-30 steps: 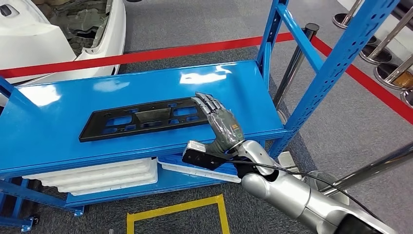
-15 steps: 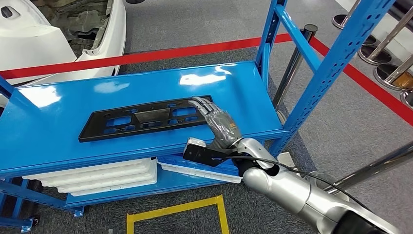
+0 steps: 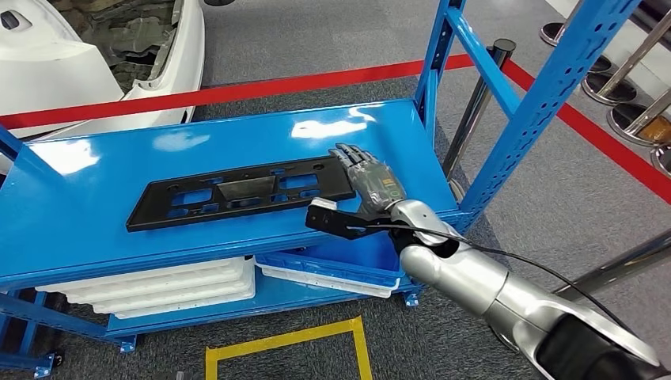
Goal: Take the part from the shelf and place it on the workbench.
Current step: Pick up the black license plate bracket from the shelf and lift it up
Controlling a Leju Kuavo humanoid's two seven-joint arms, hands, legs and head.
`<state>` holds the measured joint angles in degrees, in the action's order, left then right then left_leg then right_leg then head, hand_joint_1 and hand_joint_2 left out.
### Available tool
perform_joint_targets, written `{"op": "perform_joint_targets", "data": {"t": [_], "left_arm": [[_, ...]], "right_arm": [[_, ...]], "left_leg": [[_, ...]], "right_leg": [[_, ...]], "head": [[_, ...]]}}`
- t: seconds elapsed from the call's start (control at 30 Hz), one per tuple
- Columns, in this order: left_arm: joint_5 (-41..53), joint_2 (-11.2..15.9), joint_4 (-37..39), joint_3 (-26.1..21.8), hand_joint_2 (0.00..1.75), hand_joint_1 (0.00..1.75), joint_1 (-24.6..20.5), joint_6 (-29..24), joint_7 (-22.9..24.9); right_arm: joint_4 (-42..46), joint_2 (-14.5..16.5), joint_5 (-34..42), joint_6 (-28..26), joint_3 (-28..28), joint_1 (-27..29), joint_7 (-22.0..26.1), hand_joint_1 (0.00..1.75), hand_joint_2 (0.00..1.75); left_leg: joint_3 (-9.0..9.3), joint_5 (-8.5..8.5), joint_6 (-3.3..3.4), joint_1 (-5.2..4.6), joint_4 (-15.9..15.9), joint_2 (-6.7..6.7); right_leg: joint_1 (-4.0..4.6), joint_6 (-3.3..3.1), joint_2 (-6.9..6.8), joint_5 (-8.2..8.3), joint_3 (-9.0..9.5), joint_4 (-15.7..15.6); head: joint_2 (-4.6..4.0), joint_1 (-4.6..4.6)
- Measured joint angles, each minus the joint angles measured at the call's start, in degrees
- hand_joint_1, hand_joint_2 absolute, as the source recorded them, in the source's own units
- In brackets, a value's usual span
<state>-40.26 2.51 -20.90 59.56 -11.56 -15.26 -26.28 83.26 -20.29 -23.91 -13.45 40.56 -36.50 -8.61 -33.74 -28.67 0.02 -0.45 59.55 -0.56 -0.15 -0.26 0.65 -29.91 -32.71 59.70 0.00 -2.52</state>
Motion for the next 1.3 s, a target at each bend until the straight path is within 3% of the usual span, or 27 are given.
{"op": "perform_joint_targets", "data": {"t": [0.27,0.67,1.3], "left_arm": [[-0.05,0.0,-0.01,0.0,0.0,0.0,-0.01,0.0,0.44],[-0.04,0.0,-0.07,0.01,0.0,0.0,-0.05,-0.19,0.86],[-0.04,-0.06,-0.11,0.02,0.0,0.0,-0.08,-0.73,1.26]], "right_arm": [[-5.12,-1.05,1.0,4.12,1.54,-2.87,-1.45,0.0,1.75],[-11.38,-1.09,3.34,3.44,4.87,-5.1,4.03,0.0,1.75],[-16.85,2.54,4.87,0.22,8.33,-8.35,9.67,0.0,1.75]], "left_leg": [[0.01,0.0,0.0,0.0,0.0,0.0],[0.02,0.0,0.0,0.0,-0.02,-0.01],[0.03,0.0,0.0,0.0,-0.03,-0.01]], "right_leg": [[0.0,0.0,-0.02,0.0,0.01,0.0],[0.0,0.0,-0.03,0.0,0.03,0.0],[0.01,0.0,-0.03,0.0,0.05,0.0]], "head": [[0.0,0.01],[0.0,0.0],[0.0,0.01]]}}
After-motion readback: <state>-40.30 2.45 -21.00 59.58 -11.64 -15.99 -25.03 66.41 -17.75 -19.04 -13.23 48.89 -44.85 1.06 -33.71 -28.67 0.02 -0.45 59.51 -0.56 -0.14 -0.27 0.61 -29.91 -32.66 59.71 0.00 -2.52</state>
